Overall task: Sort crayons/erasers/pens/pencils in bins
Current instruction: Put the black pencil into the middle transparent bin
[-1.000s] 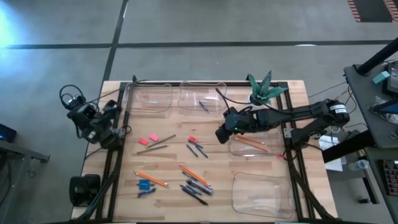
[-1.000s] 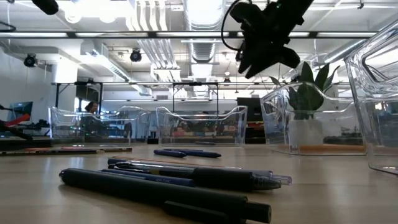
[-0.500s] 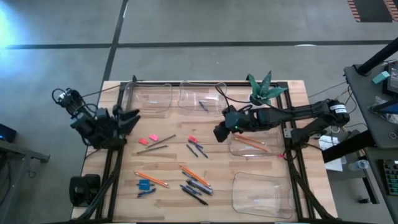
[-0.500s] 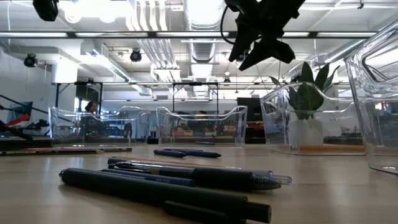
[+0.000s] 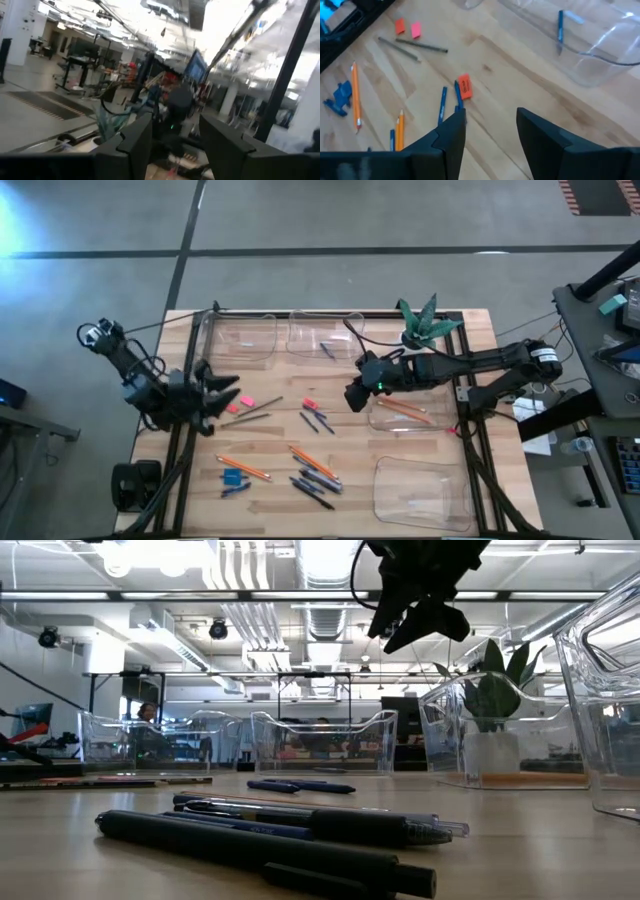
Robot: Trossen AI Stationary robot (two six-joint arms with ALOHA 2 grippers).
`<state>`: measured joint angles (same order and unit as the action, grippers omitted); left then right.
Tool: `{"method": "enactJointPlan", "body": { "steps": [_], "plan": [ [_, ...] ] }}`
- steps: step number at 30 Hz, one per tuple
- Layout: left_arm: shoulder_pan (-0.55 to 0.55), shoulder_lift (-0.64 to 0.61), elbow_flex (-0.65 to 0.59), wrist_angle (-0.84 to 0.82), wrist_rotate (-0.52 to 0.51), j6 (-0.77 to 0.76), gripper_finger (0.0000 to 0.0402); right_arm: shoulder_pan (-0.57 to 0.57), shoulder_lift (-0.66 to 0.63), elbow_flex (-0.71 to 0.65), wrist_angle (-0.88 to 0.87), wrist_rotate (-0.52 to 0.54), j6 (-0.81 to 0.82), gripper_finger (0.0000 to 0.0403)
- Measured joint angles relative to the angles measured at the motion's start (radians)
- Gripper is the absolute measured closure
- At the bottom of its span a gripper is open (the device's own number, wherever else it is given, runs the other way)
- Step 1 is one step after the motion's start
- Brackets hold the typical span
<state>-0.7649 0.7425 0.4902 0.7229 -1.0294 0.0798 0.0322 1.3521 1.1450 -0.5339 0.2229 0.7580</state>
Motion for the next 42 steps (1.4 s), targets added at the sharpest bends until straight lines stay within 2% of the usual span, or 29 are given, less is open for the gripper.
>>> {"method": "enactJointPlan", "body": {
  "steps": [9,14,16,20,24,26,29,33,37,42],
  "plan": [
    [0.081,0.201,0.12,0.006,0.006,-0.025,0.0249,0.0,0.0,0.0,-0.009,-0.069,-0.018,0.0235],
    [0.145,0.294,0.182,-0.035,0.056,-0.042,0.0249,0.0,0.0,0.0,-0.011,-0.077,-0.02,0.0239],
    [0.181,0.314,0.195,-0.069,0.105,-0.113,0.0249,0.0,0.0,0.0,-0.011,-0.077,-0.03,0.0239],
    [0.275,0.344,0.196,-0.117,0.285,-0.294,0.0249,0.0,0.0,0.0,-0.011,-0.077,-0.038,0.0237],
    [0.365,0.366,0.194,-0.139,0.431,-0.403,0.0249,0.0,0.0,0.0,-0.011,-0.093,-0.055,0.0237],
    [0.404,0.375,0.192,-0.212,0.453,-0.436,0.0249,0.0,0.0,0.0,-0.011,-0.096,-0.06,0.0237],
    [0.467,0.381,0.197,-0.421,0.484,-0.538,0.0249,0.0,0.0,0.0,-0.011,-0.096,-0.063,0.0236],
    [0.53,0.396,0.197,-0.715,0.583,-0.758,0.0249,0.0,0.0,0.0,-0.011,-0.096,-0.066,0.0236],
    [0.547,0.397,0.196,-0.924,0.682,-0.882,0.0249,0.0,0.0,0.0,-0.012,-0.096,-0.079,0.0236],
    [0.559,0.408,0.196,-1.109,0.69,-0.966,0.0249,0.0,0.0,0.0,-0.013,-0.095,-0.09,0.0236]
  ]
}}
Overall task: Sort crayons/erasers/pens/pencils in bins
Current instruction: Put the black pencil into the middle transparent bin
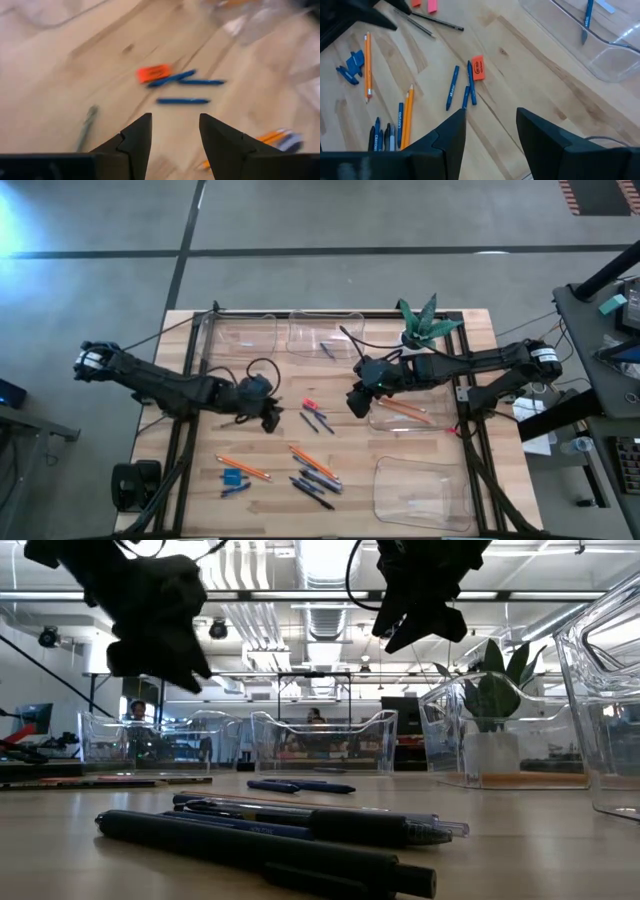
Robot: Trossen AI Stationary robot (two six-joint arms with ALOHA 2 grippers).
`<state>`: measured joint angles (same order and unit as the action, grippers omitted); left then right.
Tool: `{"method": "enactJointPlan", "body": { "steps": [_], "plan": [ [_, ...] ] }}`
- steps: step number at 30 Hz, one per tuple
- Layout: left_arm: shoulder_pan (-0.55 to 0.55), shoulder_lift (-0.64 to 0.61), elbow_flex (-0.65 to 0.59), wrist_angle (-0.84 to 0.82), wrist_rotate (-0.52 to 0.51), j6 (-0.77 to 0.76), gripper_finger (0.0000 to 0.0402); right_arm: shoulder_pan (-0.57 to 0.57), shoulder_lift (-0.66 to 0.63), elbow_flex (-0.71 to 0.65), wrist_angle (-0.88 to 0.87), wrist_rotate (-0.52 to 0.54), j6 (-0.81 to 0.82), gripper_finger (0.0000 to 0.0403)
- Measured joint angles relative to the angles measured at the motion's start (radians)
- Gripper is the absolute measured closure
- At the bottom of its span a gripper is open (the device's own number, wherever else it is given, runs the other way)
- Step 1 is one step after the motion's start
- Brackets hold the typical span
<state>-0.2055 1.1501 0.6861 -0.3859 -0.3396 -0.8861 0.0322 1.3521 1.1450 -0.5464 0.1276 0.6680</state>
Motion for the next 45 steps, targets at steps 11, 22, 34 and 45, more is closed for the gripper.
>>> {"method": "enactJointPlan", "body": {
  "steps": [11,22,34,45],
  "plan": [
    [0.091,0.205,0.001,-0.103,0.036,0.002,0.0249,0.0,0.0,0.0,0.004,0.003,-0.027,0.0236],
    [0.163,0.349,0.002,-0.102,0.036,0.01,0.0249,0.0,0.0,0.0,0.001,0.003,-0.026,0.0236],
    [0.166,0.43,0.005,-0.085,0.074,0.029,0.0382,0.0,0.0,0.0,0.001,0.004,-0.038,0.0236],
    [0.167,0.352,0.015,-0.096,0.071,0.03,0.0397,0.0,0.0,0.0,0.001,0.004,-0.042,0.0236]
  ]
}}
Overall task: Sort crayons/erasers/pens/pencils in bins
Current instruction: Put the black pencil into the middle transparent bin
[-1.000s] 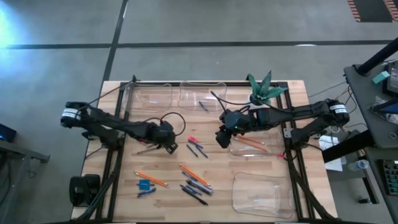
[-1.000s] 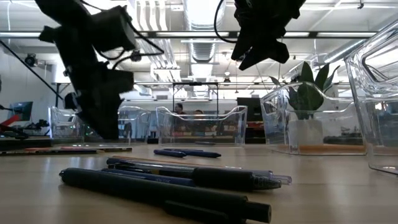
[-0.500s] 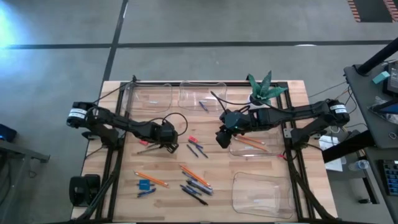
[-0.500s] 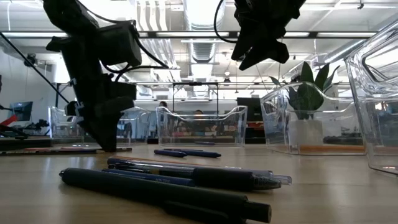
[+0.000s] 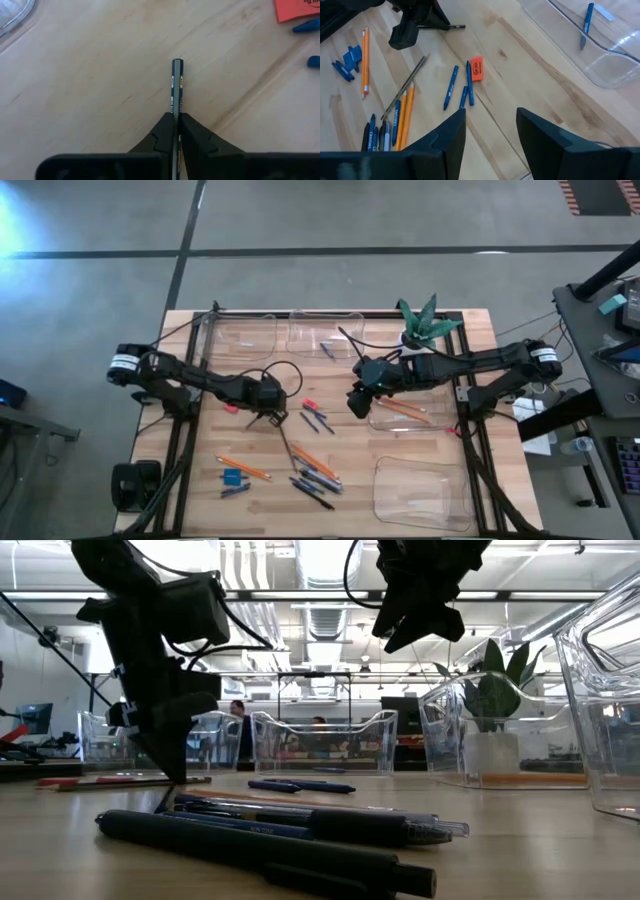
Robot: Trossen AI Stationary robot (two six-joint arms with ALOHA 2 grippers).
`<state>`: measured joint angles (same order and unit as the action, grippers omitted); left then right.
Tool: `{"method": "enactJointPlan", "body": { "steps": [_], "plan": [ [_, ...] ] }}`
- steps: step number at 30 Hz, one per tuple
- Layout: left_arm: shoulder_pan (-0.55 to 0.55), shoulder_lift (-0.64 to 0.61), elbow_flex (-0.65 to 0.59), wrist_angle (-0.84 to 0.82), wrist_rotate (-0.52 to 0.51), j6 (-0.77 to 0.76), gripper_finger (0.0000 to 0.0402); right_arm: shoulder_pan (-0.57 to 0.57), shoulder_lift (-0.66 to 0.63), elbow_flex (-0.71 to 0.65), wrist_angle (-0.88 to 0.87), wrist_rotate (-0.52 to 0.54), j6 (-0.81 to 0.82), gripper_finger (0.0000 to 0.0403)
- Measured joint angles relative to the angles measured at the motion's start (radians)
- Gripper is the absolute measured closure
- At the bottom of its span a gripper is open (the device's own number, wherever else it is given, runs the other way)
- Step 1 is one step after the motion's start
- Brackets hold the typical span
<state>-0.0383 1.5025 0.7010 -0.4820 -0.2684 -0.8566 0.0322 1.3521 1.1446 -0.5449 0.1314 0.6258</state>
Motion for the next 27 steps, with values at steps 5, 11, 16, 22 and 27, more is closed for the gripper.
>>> {"method": "enactJointPlan", "body": {
  "steps": [5,11,16,22,27],
  "plan": [
    [0.0,-0.12,0.057,0.006,-0.036,0.015,0.0399,0.0,0.0,0.0,0.008,0.0,0.001,0.0236],
    [-0.001,-0.289,0.129,0.167,-0.06,0.113,0.0398,0.0,0.0,-0.001,0.139,-0.001,-0.004,0.0236],
    [-0.001,-0.41,0.142,0.396,-0.109,0.244,0.0399,0.0,-0.002,-0.001,0.312,-0.041,-0.048,0.0236],
    [-0.001,-0.456,0.137,0.403,-0.107,0.261,0.04,0.0,-0.003,-0.001,0.294,-0.055,-0.051,0.0236],
    [-0.002,-0.371,0.123,0.384,-0.098,0.279,0.0401,0.0,0.009,-0.001,0.257,-0.054,-0.036,0.0236]
  ]
}}
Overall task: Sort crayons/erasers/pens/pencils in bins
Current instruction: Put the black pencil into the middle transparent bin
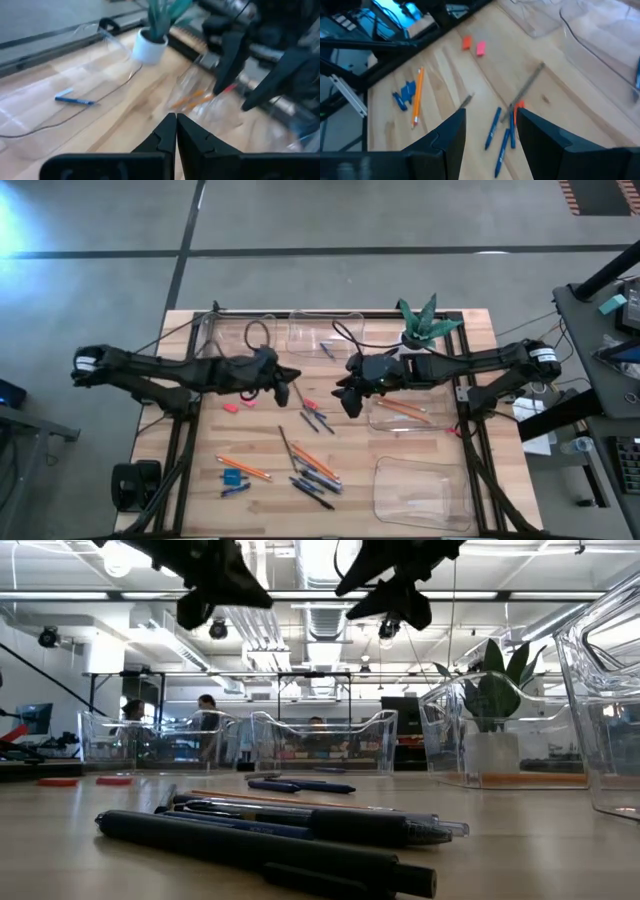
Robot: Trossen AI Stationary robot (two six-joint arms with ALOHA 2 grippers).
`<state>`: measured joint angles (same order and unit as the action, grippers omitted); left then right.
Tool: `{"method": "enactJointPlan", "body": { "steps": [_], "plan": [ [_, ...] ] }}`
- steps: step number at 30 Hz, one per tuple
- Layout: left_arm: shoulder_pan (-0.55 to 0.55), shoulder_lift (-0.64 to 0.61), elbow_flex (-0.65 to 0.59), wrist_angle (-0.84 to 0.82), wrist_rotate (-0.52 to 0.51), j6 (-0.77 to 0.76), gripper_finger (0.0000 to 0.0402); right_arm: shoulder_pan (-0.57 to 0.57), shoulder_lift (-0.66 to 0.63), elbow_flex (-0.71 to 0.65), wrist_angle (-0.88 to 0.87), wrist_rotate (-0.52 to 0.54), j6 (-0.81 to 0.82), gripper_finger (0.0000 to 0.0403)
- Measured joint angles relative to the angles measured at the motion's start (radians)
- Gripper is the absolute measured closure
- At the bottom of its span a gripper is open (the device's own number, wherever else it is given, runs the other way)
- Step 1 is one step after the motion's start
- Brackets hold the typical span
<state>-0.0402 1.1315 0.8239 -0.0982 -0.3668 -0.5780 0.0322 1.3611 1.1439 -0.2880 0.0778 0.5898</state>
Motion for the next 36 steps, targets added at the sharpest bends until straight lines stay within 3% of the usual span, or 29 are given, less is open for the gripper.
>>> {"method": "enactJointPlan", "body": {
  "steps": [5,10,16,19,23,28,36],
  "plan": [
    [0.0,0.069,0.002,-0.067,0.073,0.058,0.0393,0.0,0.025,0.0,-0.013,0.001,0.088,0.0236],
    [-0.008,0.063,0.016,-0.162,0.173,0.062,0.0347,0.0,0.108,0.001,-0.007,0.001,0.159,0.0236],
    [-0.008,-0.021,0.023,-0.447,0.234,-0.048,0.0301,-0.005,0.236,0.062,0.019,0.002,0.196,0.0236],
    [-0.009,-0.078,0.021,-0.54,0.257,-0.146,0.0297,-0.007,0.325,0.143,0.01,0.002,0.182,0.0236],
    [-0.019,-0.142,0.021,-0.537,0.256,-0.221,0.0297,-0.017,0.451,0.294,-0.064,0.002,0.172,0.0236],
    [-0.04,-0.201,0.023,-0.531,0.256,-0.227,0.0297,-0.031,0.608,0.501,-0.224,0.011,0.172,0.0231],
    [-0.081,-0.288,0.026,-0.478,0.256,-0.179,0.0297,-0.042,0.85,0.84,-0.469,0.032,0.162,0.0191]
  ]
}}
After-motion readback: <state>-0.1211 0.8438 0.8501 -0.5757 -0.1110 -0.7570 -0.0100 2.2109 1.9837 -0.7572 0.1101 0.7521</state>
